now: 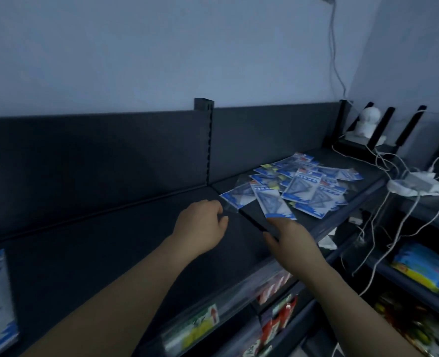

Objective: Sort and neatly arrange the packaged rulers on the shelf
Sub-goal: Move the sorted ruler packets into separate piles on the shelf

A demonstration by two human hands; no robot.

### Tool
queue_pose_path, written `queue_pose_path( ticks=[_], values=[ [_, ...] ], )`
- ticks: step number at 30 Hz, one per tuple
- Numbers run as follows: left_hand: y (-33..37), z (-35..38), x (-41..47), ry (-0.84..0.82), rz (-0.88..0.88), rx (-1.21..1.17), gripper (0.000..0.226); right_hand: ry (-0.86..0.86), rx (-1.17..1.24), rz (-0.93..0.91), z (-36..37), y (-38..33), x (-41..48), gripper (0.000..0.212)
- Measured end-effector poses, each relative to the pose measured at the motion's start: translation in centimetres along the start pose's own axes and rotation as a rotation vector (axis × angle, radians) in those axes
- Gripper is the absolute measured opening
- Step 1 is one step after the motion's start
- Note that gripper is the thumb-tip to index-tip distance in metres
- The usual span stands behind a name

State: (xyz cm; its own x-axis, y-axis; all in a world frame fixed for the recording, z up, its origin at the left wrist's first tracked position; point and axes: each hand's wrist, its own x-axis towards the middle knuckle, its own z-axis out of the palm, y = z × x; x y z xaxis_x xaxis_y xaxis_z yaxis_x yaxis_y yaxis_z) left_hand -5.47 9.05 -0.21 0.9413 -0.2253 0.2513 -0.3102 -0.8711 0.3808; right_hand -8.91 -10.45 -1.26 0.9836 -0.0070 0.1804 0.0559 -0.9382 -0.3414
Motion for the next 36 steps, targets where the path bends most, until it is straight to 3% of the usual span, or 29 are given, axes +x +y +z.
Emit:
queue_pose_path(
  ticks=[11, 18, 22, 27, 30, 33, 36],
  values=[
    [-0.2, 6.7, 12.3, -0.135, -0.153, -0.016, 0.035, 0.021, -0.093, 0.05, 2.5, 7.9, 11.0, 0.045],
    [2.0, 9.5, 14.8, -0.073, -0.139, 0.079, 0.052, -0.051, -0.141, 0.051, 3.1, 9.9, 13.0, 0.039],
    [4.9, 10.8, 14.8, -0.06, -0.143, -0.148, 0.041, 0.039, -0.032, -0.042, 2.8, 11.0, 13.1, 0.035],
    [7.6, 12.0, 15.7, -0.15, -0.227, -0.227, 0.069, 0.029, -0.164, 0.102, 0.8, 15.4, 14.8, 0.041],
    [8.1, 12.2, 16.6, -0.123, -0.272, -0.354, 0.061, -0.006, -0.143, 0.04, 0.6, 16.5, 14.3, 0.039],
    [8.2, 12.2, 16.8, -0.102, -0.329, -0.494, 0.075, 0.043, -0.095, 0.001, 0.6, 16.8, 13.9, 0.036],
    [8.5, 12.4, 16.9, -0.028, -0.338, -0.66, 0.062, 0.054, -0.037, -0.07, 0.6, 16.9, 13.8, 0.034]
  ],
)
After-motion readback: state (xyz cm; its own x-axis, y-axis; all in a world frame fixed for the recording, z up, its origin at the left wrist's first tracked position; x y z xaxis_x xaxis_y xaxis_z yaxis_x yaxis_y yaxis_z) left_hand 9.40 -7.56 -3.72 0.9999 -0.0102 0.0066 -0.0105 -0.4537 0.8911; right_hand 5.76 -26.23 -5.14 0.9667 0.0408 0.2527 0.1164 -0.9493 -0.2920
